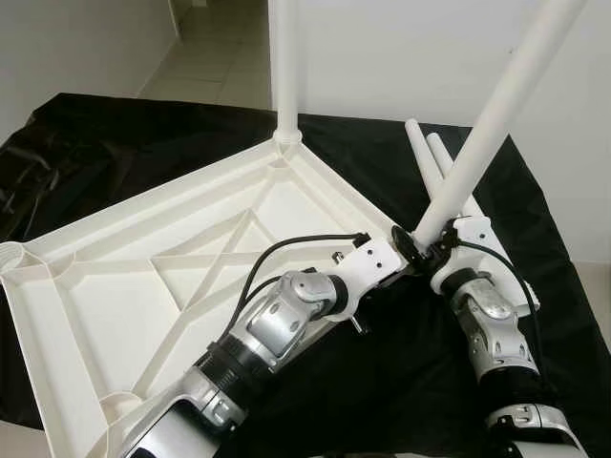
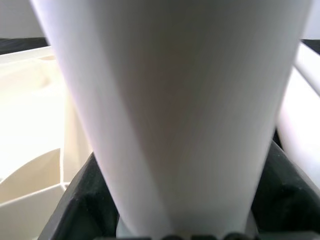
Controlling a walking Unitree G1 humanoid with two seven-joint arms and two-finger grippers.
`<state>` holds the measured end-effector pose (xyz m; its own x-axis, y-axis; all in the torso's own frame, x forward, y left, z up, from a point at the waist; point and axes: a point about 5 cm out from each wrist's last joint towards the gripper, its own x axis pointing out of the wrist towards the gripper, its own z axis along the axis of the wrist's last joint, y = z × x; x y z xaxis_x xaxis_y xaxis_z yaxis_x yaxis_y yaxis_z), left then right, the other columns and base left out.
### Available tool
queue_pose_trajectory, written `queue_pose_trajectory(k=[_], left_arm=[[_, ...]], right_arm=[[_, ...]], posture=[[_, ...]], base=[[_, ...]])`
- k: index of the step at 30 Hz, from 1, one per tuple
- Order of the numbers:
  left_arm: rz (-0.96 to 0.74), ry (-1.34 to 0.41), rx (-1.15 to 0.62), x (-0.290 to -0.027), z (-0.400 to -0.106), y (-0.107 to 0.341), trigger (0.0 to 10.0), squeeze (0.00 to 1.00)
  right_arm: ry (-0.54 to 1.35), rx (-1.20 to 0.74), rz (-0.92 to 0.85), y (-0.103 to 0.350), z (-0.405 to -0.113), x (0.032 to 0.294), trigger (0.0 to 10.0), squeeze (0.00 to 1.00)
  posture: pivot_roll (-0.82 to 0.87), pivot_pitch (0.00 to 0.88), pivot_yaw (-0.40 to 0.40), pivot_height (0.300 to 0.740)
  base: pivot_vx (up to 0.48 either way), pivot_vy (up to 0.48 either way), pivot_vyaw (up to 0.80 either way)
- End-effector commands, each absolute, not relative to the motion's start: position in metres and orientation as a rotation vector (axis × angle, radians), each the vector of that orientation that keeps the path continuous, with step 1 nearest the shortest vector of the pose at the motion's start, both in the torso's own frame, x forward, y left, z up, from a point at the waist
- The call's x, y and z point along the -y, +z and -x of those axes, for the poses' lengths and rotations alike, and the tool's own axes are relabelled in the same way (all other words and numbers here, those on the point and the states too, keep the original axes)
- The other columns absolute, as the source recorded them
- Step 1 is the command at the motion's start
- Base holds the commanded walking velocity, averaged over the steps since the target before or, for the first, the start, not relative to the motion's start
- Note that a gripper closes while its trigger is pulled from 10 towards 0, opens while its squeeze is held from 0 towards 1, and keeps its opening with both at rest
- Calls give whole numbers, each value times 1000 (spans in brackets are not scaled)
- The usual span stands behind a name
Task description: Building children table
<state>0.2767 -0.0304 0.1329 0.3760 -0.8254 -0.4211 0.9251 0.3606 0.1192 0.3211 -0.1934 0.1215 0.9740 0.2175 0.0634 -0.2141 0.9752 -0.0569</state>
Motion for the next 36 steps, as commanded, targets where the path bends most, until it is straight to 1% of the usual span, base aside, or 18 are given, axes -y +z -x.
queue_pose_trajectory(k=[1,4,6,7,8,10,12,13,14,15,18,26,27,28,29,30,34,36], left_arm=[[-356,-1266,-447,36,-258,108,10000,0],[-356,-1266,-447,36,-258,108,10000,0],[-355,-1264,-447,36,-259,108,10000,0],[-355,-1264,-447,36,-259,108,10000,0],[-355,-1264,-447,36,-259,108,10000,0],[-355,-1263,-447,36,-259,108,10000,0],[-355,-1260,-446,36,-259,108,10000,0],[-355,-1259,-446,36,-259,108,10000,0],[-355,-1259,-446,36,-259,108,10000,0],[-354,-1258,-446,36,-259,108,10000,0],[-354,-1255,-447,35,-260,108,10000,0],[-355,-1256,-445,36,-260,108,10000,0],[-354,-1256,-445,36,-260,109,10000,0],[-353,-1256,-445,36,-259,109,10000,0],[-353,-1256,-445,36,-259,109,10000,0],[-353,-1256,-446,36,-259,109,10000,0],[-351,-1254,-446,36,-259,109,10000,0],[-349,-1253,-446,37,-260,109,10000,0]], right_arm=[[127,58,23,123,-324,184,10000,0],[93,51,3,123,-325,182,10000,0],[-22,43,-3,122,-323,175,10000,0],[-22,43,-3,122,-323,175,10000,0],[-116,40,0,121,-320,168,10000,0],[-141,42,3,121,-320,166,10000,0],[-207,34,-21,119,-316,154,10000,0],[-213,31,-25,119,-315,149,10000,0],[-213,31,-25,119,-315,149,10000,0],[-195,28,-26,118,-314,142,10000,0],[-167,36,-18,121,-314,137,10000,0],[-198,32,-8,122,-313,146,10000,0],[-184,43,-15,123,-312,144,10000,325],[-173,52,-26,124,-312,144,10000,612],[-173,52,-26,124,-312,144,10000,612],[-155,58,-39,125,-311,143,10000,1000],[-128,85,-51,129,-310,148,10000,1000],[-83,96,-73,130,-310,149,10000,1000]], posture=[[-40,74,11,740],[-40,74,11,740],[-36,74,4,740],[-36,74,4,740],[-35,75,3,740],[-35,75,3,740],[-28,75,-1,740],[-28,75,-1,740],[-28,75,-1,740],[-26,75,-1,740],[-27,74,-1,740],[-30,75,-2,740],[-30,77,-3,740],[-30,77,-3,740],[-30,77,-3,740],[-30,77,-5,740],[-31,80,-8,740],[-32,80,-10,740]], base=[[0,0,0],[0,0,0],[0,0,0],[0,0,0],[0,0,0],[0,0,0],[0,0,0],[0,0,0],[0,0,0],[0,0,0],[0,0,0],[0,0,0],[0,0,0],[0,0,0],[0,0,0],[0,0,0],[0,0,0],[0,0,0]])
